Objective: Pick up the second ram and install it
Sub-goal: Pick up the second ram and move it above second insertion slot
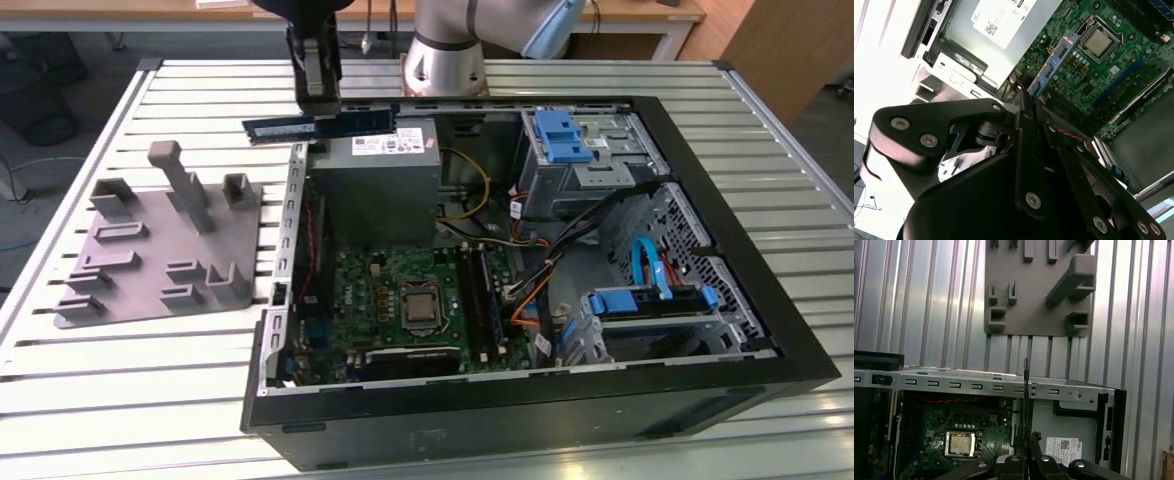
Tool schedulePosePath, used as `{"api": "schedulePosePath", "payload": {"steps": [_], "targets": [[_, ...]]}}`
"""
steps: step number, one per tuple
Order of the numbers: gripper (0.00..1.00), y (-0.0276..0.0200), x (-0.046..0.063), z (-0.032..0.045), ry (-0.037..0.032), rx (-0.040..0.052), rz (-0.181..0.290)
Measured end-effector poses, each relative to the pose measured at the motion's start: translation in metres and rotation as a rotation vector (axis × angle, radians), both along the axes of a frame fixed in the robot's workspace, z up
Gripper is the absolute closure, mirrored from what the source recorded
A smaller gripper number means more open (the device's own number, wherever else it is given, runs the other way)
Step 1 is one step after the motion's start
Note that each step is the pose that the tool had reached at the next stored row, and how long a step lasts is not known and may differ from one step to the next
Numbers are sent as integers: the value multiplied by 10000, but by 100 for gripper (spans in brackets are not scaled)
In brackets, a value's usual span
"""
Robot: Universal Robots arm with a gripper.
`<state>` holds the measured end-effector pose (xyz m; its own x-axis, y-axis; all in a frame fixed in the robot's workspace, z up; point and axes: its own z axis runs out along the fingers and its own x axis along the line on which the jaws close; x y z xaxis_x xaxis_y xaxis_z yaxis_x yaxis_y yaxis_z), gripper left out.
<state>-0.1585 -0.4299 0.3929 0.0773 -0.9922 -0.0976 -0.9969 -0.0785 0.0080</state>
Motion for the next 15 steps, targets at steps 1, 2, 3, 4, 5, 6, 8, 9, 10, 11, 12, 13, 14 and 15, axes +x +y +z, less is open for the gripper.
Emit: {"api": "schedulePosePath", "payload": {"steps": [1,2,3,4,5,6,8,9,10,11,12,13,14,15], "targets": [[86,0,21,0,0,0,0],[86,0,43,0,0,0,1],[86,0,65,-1,0,0,0],[86,0,86,-1,1,0,1],[86,0,111,-1,1,0,1],[86,0,138,-3,2,0,0],[86,0,192,-4,4,0,0],[86,0,219,-5,5,0,1],[86,0,250,-6,6,0,1],[86,0,280,-7,8,0,1],[86,0,311,-9,8,0,0],[86,0,341,-10,9,1,0],[86,0,371,-10,10,0,0],[86,0,400,-11,10,0,1]]}}
